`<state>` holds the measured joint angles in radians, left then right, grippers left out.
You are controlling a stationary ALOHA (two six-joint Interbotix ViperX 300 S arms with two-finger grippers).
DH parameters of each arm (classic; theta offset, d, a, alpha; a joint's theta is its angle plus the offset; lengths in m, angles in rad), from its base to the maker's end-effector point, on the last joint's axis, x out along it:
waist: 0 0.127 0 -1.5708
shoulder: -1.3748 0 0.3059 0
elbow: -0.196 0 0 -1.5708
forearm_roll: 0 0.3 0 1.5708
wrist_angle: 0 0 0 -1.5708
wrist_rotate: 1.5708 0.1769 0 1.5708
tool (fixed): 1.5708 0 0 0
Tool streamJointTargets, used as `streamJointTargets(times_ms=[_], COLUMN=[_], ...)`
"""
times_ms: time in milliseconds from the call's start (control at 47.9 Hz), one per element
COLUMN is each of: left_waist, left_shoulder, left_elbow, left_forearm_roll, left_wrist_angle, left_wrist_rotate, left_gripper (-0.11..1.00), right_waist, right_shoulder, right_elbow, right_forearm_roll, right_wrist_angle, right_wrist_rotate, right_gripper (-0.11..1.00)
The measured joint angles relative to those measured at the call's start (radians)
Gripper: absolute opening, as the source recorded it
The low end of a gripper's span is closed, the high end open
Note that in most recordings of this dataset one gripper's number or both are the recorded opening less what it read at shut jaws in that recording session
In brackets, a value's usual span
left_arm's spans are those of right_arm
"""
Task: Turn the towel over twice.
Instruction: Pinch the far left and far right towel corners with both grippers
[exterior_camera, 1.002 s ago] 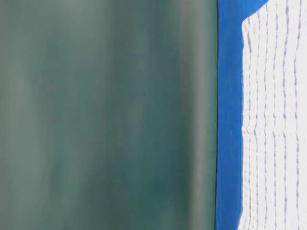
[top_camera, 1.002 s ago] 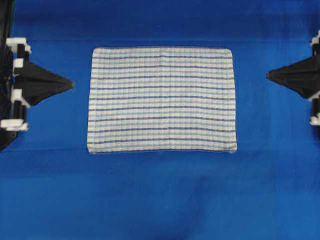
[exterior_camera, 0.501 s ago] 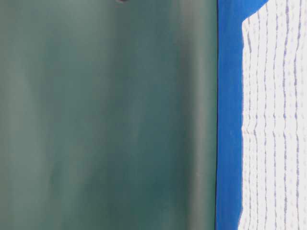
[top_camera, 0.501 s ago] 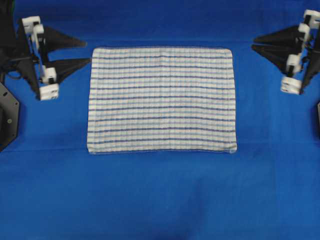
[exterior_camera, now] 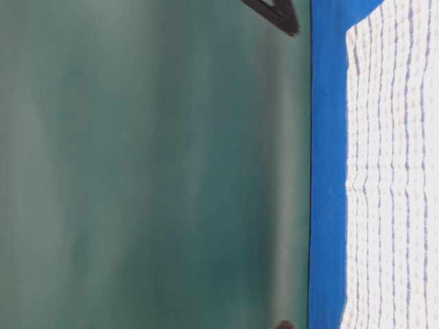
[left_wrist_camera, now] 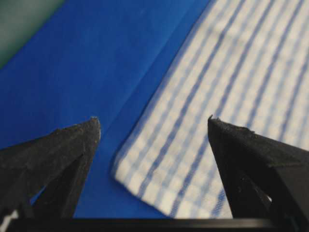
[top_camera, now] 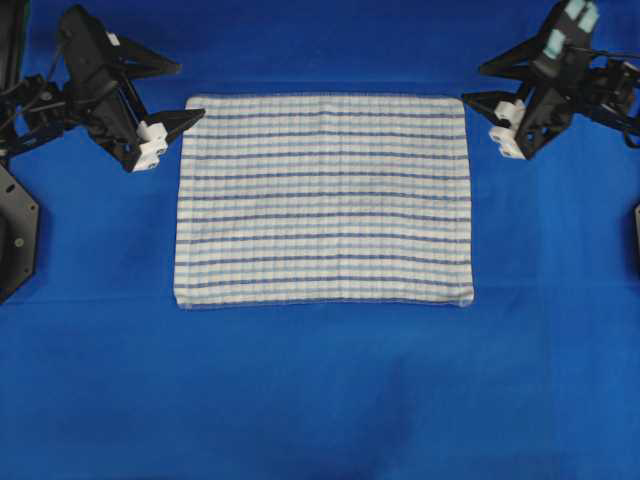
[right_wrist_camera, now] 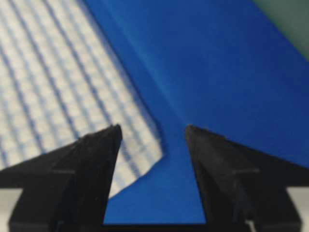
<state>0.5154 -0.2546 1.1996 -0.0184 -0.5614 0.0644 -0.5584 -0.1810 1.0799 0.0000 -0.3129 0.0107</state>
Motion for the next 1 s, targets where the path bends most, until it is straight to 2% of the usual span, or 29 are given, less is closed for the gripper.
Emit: streamJointTargets(times_ms=[230, 459, 564, 606, 647, 793, 898, 1002], left_waist=[0.058, 0.098, 0.109, 0.11, 0.11, 0.11, 0.11, 0.11], left_shoulder=[0.164, 0.273, 0.314, 0.325, 0.33, 0.333, 0.333, 0.333], left_elbow=[-0.021, -0.054, -0.064, -0.071, -0.074, -0.086, -0.084, -0.083], left_forearm_roll=[0.0, 0.0, 0.0, 0.0, 0.0, 0.0, 0.0, 0.0], left_wrist_angle=[-0.057, -0.06, -0.054, -0.048, -0.038, -0.008, -0.003, 0.0], left_wrist_rotate=[-0.003, 0.012, 0.011, 0.011, 0.012, 0.017, 0.014, 0.014], left_gripper=[0.89, 0.86, 0.81, 0.75, 0.66, 0.26, 0.04, 0.04], right_waist=[-0.031, -0.044, -0.046, -0.046, -0.046, -0.046, -0.046, -0.046], right_shoulder=[0.186, 0.259, 0.272, 0.272, 0.272, 0.272, 0.272, 0.27], right_elbow=[-0.057, -0.087, -0.091, -0.089, -0.089, -0.091, -0.094, -0.092], right_forearm_roll=[-0.011, -0.012, -0.012, -0.012, -0.012, -0.014, -0.017, -0.018], right_wrist_angle=[-0.041, -0.046, -0.046, -0.046, -0.044, -0.028, -0.009, -0.008], right_wrist_rotate=[-0.003, -0.008, -0.009, -0.009, -0.009, -0.011, -0.012, -0.012], right_gripper=[0.6, 0.6, 0.57, 0.53, 0.44, 0.06, 0.06, 0.06])
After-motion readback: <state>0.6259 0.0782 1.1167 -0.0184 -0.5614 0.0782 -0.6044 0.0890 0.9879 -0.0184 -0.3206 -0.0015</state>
